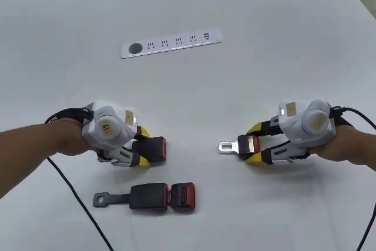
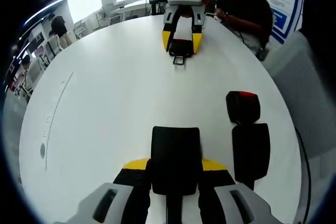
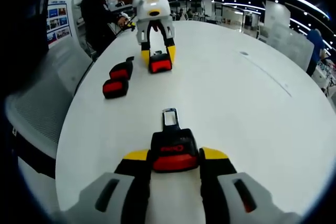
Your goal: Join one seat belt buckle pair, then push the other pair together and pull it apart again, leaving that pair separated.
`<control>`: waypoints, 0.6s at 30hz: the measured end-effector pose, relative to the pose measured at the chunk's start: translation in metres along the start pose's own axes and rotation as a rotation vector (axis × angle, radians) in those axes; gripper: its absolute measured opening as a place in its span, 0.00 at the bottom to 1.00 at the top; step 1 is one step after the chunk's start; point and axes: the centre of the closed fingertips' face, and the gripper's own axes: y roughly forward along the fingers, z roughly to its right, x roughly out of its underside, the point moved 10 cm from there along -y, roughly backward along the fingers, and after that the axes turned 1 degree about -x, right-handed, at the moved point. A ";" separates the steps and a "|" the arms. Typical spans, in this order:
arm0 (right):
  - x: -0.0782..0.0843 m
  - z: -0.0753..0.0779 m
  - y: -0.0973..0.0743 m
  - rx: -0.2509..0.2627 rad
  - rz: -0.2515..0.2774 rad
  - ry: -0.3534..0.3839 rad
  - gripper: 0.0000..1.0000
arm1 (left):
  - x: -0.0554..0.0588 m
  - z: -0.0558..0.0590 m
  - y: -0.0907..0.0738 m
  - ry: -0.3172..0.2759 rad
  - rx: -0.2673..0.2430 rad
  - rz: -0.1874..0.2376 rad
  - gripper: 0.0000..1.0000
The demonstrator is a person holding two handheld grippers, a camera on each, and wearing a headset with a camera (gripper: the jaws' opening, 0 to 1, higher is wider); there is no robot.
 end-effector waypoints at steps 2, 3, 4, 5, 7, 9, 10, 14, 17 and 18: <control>-0.001 0.000 0.001 0.004 -0.025 -0.052 0.38 | 0.000 0.001 0.000 -0.026 -0.003 0.001 0.36; -0.001 0.000 0.000 0.007 -0.037 -0.074 0.39 | 0.001 0.001 0.000 -0.070 -0.006 -0.002 0.37; -0.004 -0.002 0.001 0.033 -0.027 -0.060 0.41 | 0.000 0.004 0.000 -0.121 0.015 0.016 0.41; -0.005 -0.002 -0.001 0.042 -0.028 -0.061 0.43 | -0.001 0.004 -0.001 -0.145 0.026 0.016 0.48; -0.008 0.000 -0.004 0.056 0.035 0.026 0.51 | -0.001 0.002 -0.005 -0.162 0.000 0.032 0.62; -0.011 0.002 -0.009 0.112 0.047 0.042 0.59 | 0.000 0.002 -0.011 -0.238 -0.037 0.073 0.71; -0.011 0.001 -0.010 0.127 0.046 0.052 0.62 | 0.001 0.001 -0.015 -0.268 -0.062 0.085 0.72; -0.011 -0.001 -0.013 0.223 0.075 0.100 0.68 | 0.003 0.003 -0.028 -0.341 -0.133 0.152 0.80; -0.014 -0.005 -0.017 0.293 0.114 0.175 0.73 | 0.007 0.005 -0.036 -0.387 -0.201 0.165 0.89; -0.015 -0.006 -0.018 0.330 0.128 0.188 0.74 | 0.009 0.008 -0.040 -0.441 -0.225 0.170 0.91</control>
